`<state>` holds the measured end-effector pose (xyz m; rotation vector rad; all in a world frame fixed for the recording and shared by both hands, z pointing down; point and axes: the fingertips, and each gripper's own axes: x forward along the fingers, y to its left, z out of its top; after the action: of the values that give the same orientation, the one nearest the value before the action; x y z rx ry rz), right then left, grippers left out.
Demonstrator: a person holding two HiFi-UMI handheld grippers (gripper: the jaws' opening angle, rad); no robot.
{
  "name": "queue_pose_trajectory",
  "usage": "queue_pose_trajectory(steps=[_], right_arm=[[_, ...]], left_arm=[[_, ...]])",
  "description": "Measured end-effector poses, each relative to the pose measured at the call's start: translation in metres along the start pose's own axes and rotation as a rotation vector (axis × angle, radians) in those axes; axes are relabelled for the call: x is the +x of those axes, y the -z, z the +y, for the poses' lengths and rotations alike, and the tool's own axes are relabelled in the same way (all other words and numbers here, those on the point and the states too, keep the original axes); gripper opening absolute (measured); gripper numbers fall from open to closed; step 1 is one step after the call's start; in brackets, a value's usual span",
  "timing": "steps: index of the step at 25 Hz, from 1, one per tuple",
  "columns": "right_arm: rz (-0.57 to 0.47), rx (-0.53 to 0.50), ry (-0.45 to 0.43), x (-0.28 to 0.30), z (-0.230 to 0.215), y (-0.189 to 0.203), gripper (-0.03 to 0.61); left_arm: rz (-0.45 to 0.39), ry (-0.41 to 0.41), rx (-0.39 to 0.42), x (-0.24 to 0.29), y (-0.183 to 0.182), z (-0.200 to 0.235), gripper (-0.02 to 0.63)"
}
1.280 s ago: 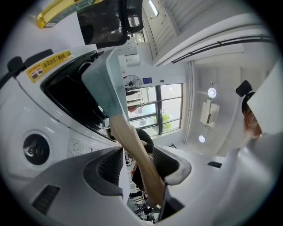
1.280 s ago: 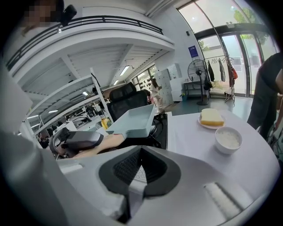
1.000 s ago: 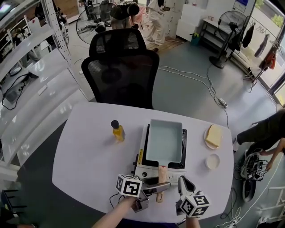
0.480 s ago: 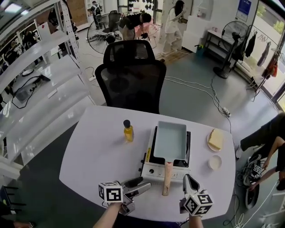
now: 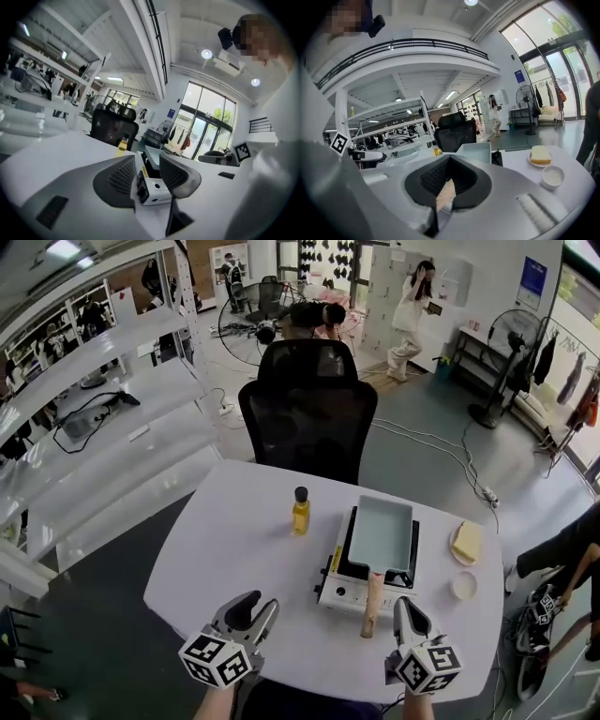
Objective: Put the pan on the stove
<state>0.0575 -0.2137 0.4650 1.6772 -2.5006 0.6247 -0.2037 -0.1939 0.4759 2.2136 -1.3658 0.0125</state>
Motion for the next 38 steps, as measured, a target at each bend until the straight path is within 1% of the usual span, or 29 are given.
queue_pose_trajectory(steps=[2,3,6,13,15,17,20,27,33,38], right_arm=[[-0.011,-0.014,-0.047,0.002,0.018,-0.007,0.0],[-0.015,-0.022,-0.07,0.003,0.027,-0.01,0.0],[-0.019,-0.041,-0.135,0.005,0.053,-0.014,0.0],[-0.002,-0.077,-0.286,0.016,0.104,-0.009,0.0],[0.009,-0.097,-0.33,0.019,0.12,-0.005,0.0],[0.018,-0.113,-0.368,0.02,0.135,-0.001,0.0],[0.038,-0.138,-0.407,0.023,0.153,0.008,0.0],[0.081,-0.152,-0.432,0.027,0.166,0.026,0.0],[0.086,-0.157,-0.424,0.03,0.175,0.03,0.0],[0.078,-0.145,-0.41,0.033,0.18,0.038,0.0]], left_arm=[[-0.044,-0.06,0.037,-0.018,-0.008,0.01,0.126],[-0.059,-0.086,0.054,-0.027,-0.011,0.014,0.108],[-0.089,-0.16,0.087,-0.053,-0.013,0.023,0.045],[-0.124,-0.294,0.047,-0.104,0.001,0.041,0.011],[-0.132,-0.335,0.032,-0.118,0.008,0.047,0.009],[-0.144,-0.358,0.01,-0.13,0.013,0.052,0.009],[-0.154,-0.385,-0.025,-0.146,0.019,0.058,0.009],[-0.165,-0.402,-0.054,-0.157,0.027,0.061,0.009],[-0.164,-0.366,-0.056,-0.161,0.026,0.058,0.009],[-0.157,-0.345,-0.048,-0.164,0.031,0.064,0.009]])
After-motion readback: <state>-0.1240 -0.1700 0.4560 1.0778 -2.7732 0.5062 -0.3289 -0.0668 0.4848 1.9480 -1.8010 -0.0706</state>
